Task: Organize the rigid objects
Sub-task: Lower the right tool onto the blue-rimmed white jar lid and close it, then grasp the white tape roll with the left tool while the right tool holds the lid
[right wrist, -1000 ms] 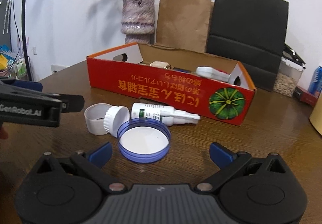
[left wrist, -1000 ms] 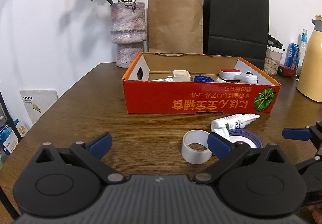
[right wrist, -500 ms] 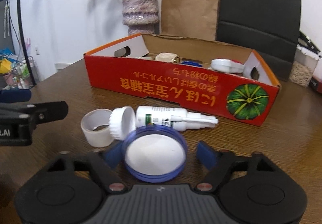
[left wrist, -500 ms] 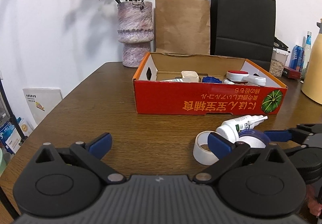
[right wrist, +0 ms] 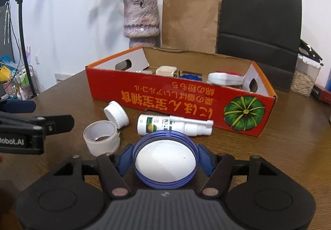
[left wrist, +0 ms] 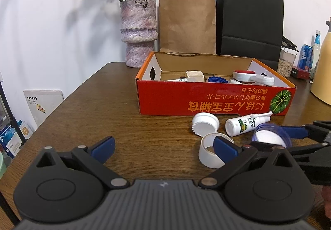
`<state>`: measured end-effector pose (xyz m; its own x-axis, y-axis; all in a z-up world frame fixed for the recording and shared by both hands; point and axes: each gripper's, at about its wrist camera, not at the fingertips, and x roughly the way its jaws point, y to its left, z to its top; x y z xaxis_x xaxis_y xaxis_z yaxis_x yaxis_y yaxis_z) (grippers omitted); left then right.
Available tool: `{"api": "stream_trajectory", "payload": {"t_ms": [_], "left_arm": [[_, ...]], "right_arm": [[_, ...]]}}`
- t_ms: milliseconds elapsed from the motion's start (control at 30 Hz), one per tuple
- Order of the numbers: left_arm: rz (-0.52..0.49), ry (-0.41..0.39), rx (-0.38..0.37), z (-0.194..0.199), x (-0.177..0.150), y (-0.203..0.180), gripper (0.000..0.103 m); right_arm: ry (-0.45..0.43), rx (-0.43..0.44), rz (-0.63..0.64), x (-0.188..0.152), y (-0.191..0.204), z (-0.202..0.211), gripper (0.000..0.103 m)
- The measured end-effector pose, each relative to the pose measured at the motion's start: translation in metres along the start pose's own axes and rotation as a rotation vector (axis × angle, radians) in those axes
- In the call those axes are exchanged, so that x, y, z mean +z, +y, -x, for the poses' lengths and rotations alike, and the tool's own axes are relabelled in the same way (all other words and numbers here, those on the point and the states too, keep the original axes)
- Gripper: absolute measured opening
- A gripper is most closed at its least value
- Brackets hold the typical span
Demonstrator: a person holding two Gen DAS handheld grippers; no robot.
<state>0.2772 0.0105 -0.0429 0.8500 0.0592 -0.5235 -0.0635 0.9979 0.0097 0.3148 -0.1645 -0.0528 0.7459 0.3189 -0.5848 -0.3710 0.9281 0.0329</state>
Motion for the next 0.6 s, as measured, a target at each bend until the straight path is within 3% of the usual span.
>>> {"api": "stream_trajectory", "payload": {"t_ms": [600], "left_arm": [[-0.042, 0.024, -0.042, -0.014, -0.006, -0.017, 0.103]], "right_arm": [[-0.073, -0.081, -0.059, 0.003, -0.047, 0.018, 0.065]]}}
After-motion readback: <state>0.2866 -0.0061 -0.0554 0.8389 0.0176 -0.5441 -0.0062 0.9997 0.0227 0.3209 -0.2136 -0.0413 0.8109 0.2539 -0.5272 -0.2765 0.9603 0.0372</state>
